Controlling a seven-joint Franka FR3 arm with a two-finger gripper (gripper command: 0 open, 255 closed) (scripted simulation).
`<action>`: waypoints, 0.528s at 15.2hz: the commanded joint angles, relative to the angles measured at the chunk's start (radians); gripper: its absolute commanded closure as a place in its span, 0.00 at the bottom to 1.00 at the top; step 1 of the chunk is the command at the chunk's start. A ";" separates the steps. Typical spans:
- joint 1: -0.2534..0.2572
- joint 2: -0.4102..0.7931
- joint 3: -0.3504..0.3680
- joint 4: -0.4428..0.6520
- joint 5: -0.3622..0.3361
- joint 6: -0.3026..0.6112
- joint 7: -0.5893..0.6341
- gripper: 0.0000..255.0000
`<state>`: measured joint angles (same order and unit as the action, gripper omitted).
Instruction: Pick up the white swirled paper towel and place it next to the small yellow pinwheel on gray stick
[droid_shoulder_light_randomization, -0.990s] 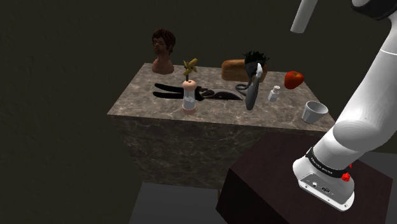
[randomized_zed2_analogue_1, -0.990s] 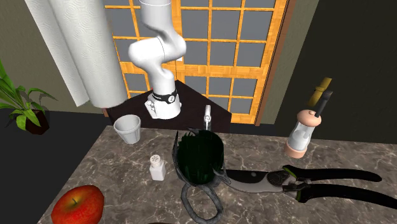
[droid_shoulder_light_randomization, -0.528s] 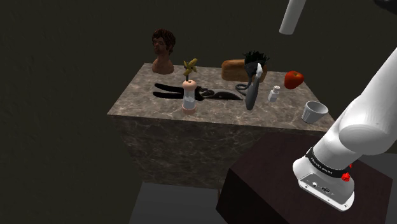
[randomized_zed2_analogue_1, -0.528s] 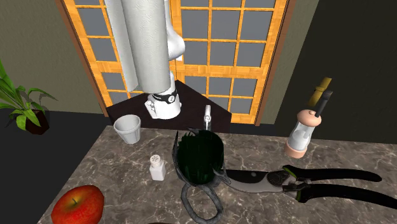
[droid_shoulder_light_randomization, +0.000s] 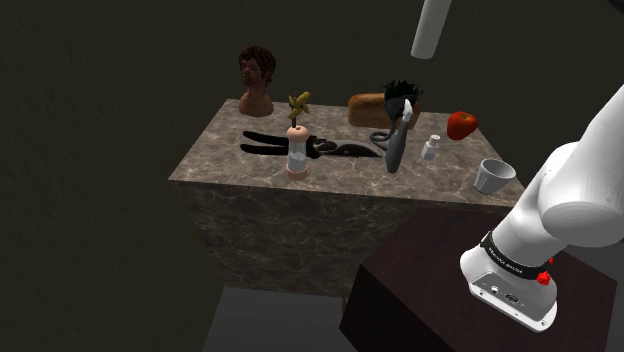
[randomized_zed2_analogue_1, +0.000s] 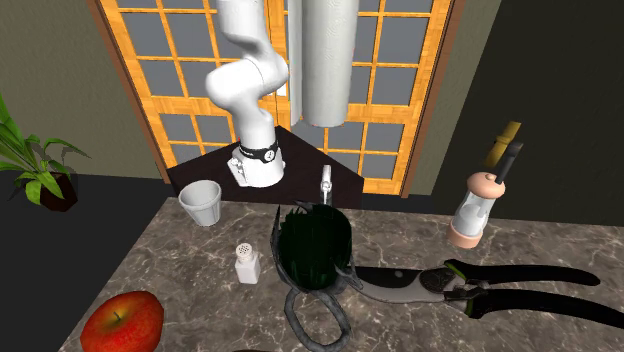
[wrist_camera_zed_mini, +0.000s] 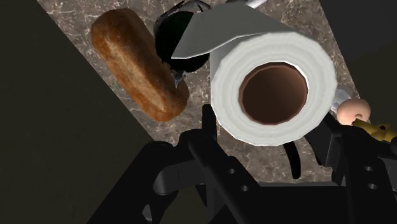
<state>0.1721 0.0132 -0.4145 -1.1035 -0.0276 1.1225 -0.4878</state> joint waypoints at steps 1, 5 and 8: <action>0.021 0.017 0.021 0.022 0.007 -0.007 0.047 1.00; 0.071 0.050 0.065 0.065 0.018 -0.021 0.147 1.00; 0.105 0.094 0.093 0.123 0.031 -0.040 0.216 1.00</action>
<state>0.2611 0.0968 -0.3339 -0.9857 0.0012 1.0787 -0.3028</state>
